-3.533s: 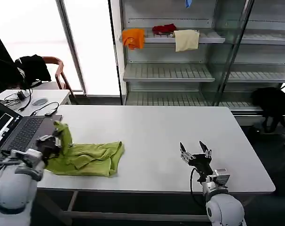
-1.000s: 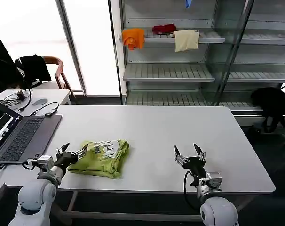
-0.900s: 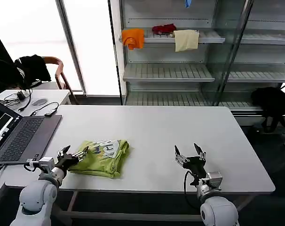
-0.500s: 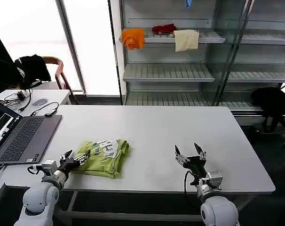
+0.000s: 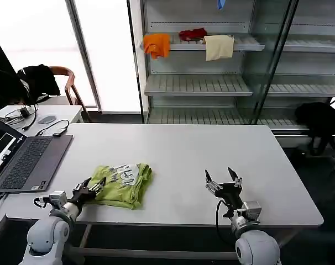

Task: Fold and organize the clothes.

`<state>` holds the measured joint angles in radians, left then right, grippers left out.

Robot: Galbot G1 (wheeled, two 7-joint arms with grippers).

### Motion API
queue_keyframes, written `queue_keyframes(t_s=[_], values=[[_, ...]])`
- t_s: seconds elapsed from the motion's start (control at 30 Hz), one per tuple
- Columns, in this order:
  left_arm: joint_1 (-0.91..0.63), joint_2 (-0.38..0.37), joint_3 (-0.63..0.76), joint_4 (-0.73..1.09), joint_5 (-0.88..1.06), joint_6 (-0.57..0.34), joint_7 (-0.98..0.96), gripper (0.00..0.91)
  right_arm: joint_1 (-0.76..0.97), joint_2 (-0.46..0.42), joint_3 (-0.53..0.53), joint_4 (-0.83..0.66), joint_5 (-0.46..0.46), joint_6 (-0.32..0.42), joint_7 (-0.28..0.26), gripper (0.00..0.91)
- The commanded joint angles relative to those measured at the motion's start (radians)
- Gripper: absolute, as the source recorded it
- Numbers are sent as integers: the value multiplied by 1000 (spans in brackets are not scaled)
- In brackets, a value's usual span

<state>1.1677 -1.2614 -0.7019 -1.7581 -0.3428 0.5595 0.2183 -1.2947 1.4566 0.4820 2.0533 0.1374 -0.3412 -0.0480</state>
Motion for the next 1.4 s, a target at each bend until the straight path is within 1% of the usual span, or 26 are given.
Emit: queue_keyframes(t_s=[0.03,0.17,0.27,0.4,0.47,0.53,0.67,0.73,0.77,0.93,1.03,1.13,1.23,1.3,1.37,1.4], values=[[2,0,1,-2,-11,5,10,10,-2,1,2,6,-1,1,2,907],[4,-1,6,-6,-6,-6,5,10,-4,2,2,8,0,2,4,907],[4,-2,7,-9,25,-38,-13,10,-6,4,2,9,0,3,4,907],[9,3,-16,-31,140,-112,-13,10,-8,5,4,6,1,5,4,907],[6,27,-54,-44,211,-140,-10,0,-8,4,4,5,2,7,4,907],[-4,68,-97,-52,273,-153,1,0,-7,2,5,2,4,9,3,907],[-24,197,-171,-48,375,-180,68,10,0,1,1,-11,9,16,2,907],[-34,276,-203,-36,429,-197,103,10,2,2,-3,-15,10,20,2,907],[-39,300,-211,-29,444,-204,114,10,5,2,-7,-20,10,25,1,907],[-74,395,-223,-4,481,-208,141,10,11,2,-13,-37,19,34,0,907],[-89,428,-211,-28,493,-195,151,20,10,-3,-11,-48,25,44,-1,907],[-104,430,-184,-83,520,-154,157,20,1,-13,-1,-58,34,54,-3,907],[-104,399,-146,-156,540,-107,160,20,-13,-28,16,-65,47,69,-3,907],[-79,360,-109,-211,592,-93,162,20,-28,-40,32,-68,59,79,-4,907],[-44,288,-57,-273,664,-94,164,30,-44,-56,52,-71,74,88,-4,907],[-25,233,1,-296,688,-85,156,30,-52,-64,60,-72,79,93,-3,907]])
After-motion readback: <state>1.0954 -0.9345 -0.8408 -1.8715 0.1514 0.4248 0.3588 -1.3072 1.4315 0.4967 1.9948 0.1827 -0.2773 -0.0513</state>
